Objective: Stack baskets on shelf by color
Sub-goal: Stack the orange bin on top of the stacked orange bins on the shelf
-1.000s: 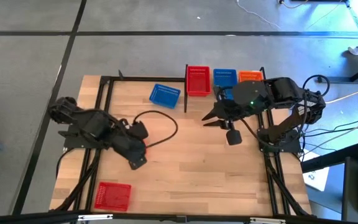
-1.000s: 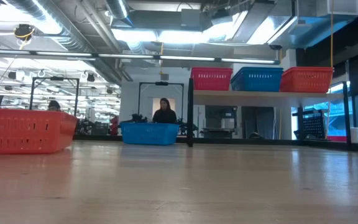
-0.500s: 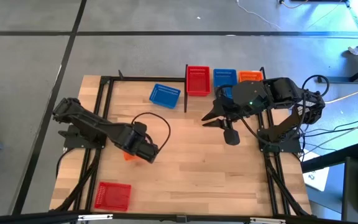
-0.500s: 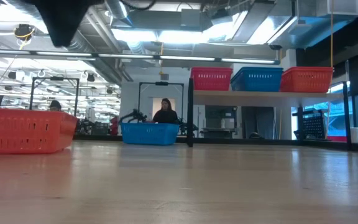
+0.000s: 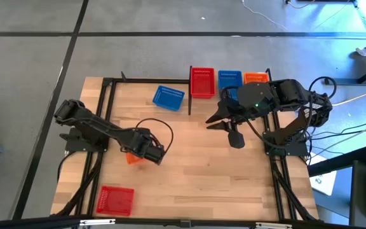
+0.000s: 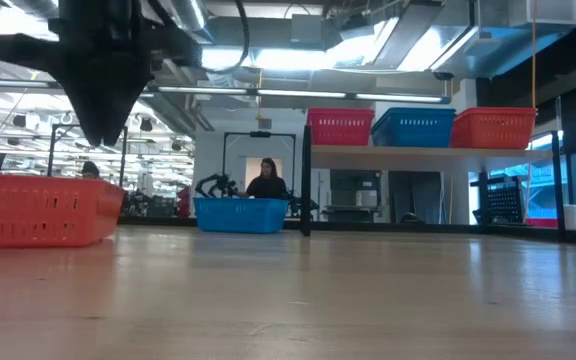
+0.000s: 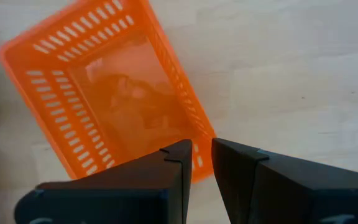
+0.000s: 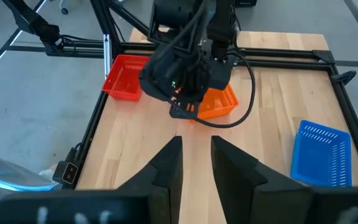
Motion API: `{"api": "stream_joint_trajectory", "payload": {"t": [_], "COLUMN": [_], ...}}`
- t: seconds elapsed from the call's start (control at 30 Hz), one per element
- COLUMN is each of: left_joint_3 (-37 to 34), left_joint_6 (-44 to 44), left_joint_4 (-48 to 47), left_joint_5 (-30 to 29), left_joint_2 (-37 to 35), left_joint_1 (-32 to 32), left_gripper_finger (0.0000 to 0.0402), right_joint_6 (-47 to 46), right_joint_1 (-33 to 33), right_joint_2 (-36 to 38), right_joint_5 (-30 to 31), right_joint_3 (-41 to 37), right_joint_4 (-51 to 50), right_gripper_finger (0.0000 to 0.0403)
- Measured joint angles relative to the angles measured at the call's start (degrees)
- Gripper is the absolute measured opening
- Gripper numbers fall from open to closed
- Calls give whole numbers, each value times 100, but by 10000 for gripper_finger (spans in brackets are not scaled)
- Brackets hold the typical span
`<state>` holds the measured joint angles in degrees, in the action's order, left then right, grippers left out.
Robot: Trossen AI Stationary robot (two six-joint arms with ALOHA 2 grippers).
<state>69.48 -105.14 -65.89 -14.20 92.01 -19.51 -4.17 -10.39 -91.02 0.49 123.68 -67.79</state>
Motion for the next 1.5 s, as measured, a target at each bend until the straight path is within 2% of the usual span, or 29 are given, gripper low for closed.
{"api": "stream_joint_trajectory", "payload": {"t": [0.4, 0.9, 1.03, 1.5], "left_joint_3": [-546, -556, -563, -543], "left_joint_6": [36, 31, 31, 81], "left_joint_4": [782, 869, 879, 998], "left_joint_5": [38, 45, 234, 318], "left_joint_2": [2, 39, 87, 571], "left_joint_1": [202, 452, 548, 698], "left_gripper_finger": [55, 55, 55, 55], "right_joint_6": [14, 14, 14, 14], "right_joint_1": [0, 0, 0, 0], "right_joint_2": [0, 0, 0, 2], "right_joint_5": [-2, -7, -10, -11], "right_joint_3": [0, -2, -2, -4], "right_joint_4": [2, 4, 2, -17], "right_gripper_finger": [81, 81, 81, 81]}}
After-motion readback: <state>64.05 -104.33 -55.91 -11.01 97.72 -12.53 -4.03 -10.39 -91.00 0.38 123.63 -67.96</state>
